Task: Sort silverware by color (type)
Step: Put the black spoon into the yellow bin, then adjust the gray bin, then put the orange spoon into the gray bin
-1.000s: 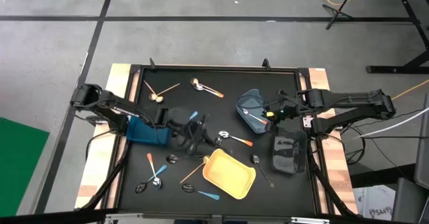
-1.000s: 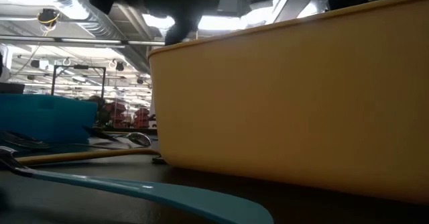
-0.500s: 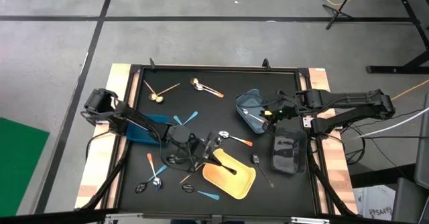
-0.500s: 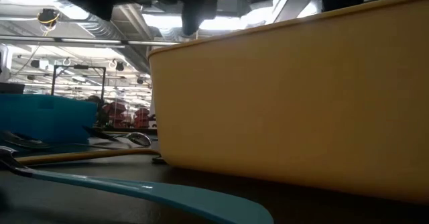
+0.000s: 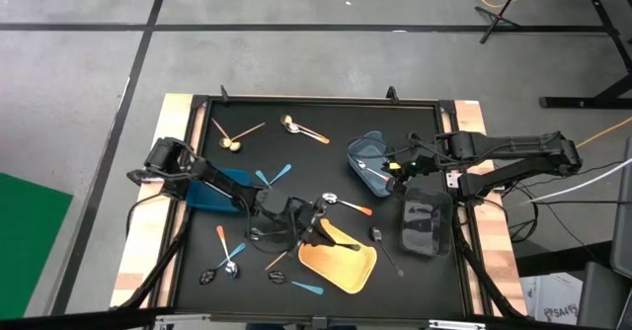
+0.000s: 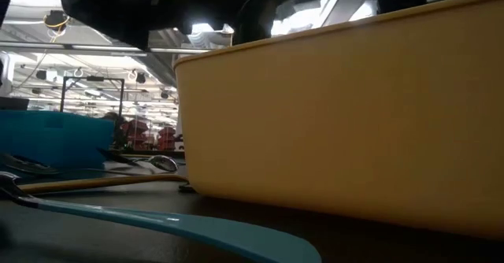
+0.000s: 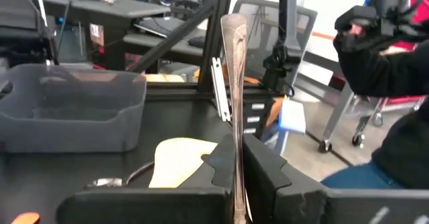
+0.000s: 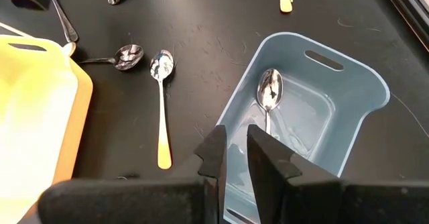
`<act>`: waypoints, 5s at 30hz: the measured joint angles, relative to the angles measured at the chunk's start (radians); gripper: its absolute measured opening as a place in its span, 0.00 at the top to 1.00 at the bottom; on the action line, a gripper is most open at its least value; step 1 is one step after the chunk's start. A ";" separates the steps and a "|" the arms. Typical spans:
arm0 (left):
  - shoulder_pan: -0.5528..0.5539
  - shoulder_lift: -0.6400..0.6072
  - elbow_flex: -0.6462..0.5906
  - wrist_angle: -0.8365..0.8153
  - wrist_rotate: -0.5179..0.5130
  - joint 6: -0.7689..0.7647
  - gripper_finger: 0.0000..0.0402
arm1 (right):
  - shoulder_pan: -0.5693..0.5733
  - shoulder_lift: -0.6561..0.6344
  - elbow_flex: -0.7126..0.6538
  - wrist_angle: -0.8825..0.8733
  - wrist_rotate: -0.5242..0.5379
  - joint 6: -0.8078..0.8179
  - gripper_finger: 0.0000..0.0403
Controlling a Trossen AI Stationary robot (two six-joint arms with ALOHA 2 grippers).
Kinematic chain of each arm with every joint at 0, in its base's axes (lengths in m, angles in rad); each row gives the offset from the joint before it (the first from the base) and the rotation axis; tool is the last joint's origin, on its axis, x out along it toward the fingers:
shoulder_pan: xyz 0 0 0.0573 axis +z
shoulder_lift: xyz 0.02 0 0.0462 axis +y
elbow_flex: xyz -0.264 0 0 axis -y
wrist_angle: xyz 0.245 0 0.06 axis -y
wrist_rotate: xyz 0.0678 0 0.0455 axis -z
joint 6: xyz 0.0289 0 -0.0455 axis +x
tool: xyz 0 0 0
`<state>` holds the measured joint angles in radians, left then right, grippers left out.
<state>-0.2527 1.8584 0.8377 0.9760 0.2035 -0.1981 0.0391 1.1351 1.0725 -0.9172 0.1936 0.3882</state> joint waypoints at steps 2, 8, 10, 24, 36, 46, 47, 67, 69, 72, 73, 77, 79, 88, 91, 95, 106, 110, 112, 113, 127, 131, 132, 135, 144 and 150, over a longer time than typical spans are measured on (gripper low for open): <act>0.000 0.000 0.000 -0.006 -0.001 -0.011 0.97 | 0.000 0.000 0.000 0.000 0.000 0.000 0.87; -0.004 0.001 0.000 -0.021 -0.003 -0.038 0.93 | 0.000 0.000 0.000 0.000 0.000 0.000 0.87; -0.004 0.001 0.000 -0.026 -0.003 -0.050 0.91 | 0.000 0.000 0.000 0.000 0.000 0.000 0.87; 0.003 0.001 0.000 -0.025 -0.045 -0.057 0.85 | 0.000 0.006 0.000 0.014 -0.001 -0.001 0.87; 0.095 -0.096 0.000 -0.050 -0.009 -0.041 0.85 | 0.000 0.096 -0.001 0.201 -0.073 -0.001 0.87; 0.176 -0.362 -0.001 -0.498 -0.070 0.155 0.85 | 0.001 0.210 -0.001 0.256 -0.180 0.000 0.87; 0.182 -0.394 -0.001 -0.555 -0.090 0.168 0.85 | 0.001 0.225 -0.001 0.265 -0.187 -0.001 0.87; 0.248 -0.869 -0.001 -1.164 -0.400 0.185 0.85 | 0.001 0.501 0.000 0.410 -0.239 -0.001 0.87; 0.248 -0.880 -0.001 -1.183 -0.404 0.184 0.85 | 0.001 0.527 -0.001 0.420 -0.240 -0.003 0.87; 0.248 -0.880 -0.001 -1.188 -0.404 0.183 0.85 | 0.001 0.561 0.000 0.447 -0.239 -0.026 0.87; 0.248 -0.880 -0.001 -1.189 -0.404 0.183 0.85 | 0.001 0.572 0.000 0.457 -0.239 -0.031 0.87; 0.248 -0.871 -0.001 -1.198 -0.404 0.183 0.85 | 0.001 0.612 0.000 0.480 -0.239 -0.037 0.87; 0.248 -0.870 -0.001 -1.211 -0.404 0.183 0.85 | 0.001 0.626 0.000 0.479 -0.239 -0.038 0.87; 0.248 -0.870 -0.001 -1.232 -0.404 0.183 0.85 | 0.001 0.665 0.001 0.526 -0.239 -0.063 0.87; 0.248 -0.870 -0.001 -1.233 -0.404 0.183 0.85 | 0.001 0.666 0.001 0.523 -0.239 -0.064 0.87; 0.248 -0.870 -0.001 -1.234 -0.404 0.183 0.85 | 0.001 0.665 0.001 0.521 -0.239 -0.069 0.87; 0.248 -0.870 -0.001 -1.235 -0.404 0.183 0.85 | 0.000 0.661 0.057 0.309 -0.150 -0.083 0.87; 0.248 -0.870 -0.001 -1.235 -0.404 0.183 0.85 | 0.000 0.660 0.067 0.234 -0.084 -0.083 0.87; 0.248 -0.870 -0.001 -1.235 -0.404 0.183 0.85 | 0.000 0.660 0.067 0.209 -0.072 -0.083 0.87; 0.248 -0.870 -0.001 -1.235 -0.404 0.183 0.85 | 0.000 0.660 0.067 0.206 -0.073 -0.083 0.87; 0.248 -0.870 -0.001 -1.235 -0.404 0.183 0.85 | 0.038 0.660 0.067 0.423 -0.203 -0.088 0.87; 0.248 -0.870 -0.001 -1.235 -0.404 0.183 0.85 | 0.073 0.663 0.065 0.418 -0.139 -0.105 0.87; 0.248 -0.870 -0.001 -1.235 -0.404 0.183 0.85 | 0.077 0.663 0.063 0.412 -0.124 -0.106 0.87; 0.248 -0.870 -0.001 -1.235 -0.404 0.182 0.85 | 0.085 0.674 0.063 0.410 -0.096 -0.106 0.87; 0.248 -0.870 -0.001 -1.238 -0.404 0.180 0.85 | 0.085 0.704 0.062 0.400 -0.062 -0.106 0.87; 0.248 -0.870 -0.001 -1.238 -0.401 0.179 0.85 | 0.085 0.723 0.061 0.410 -0.081 -0.105 0.87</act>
<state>-0.0051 0.9882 0.8368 -0.2619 -0.1978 -0.0189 0.1242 1.8584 1.1340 -0.5069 0.1127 0.2829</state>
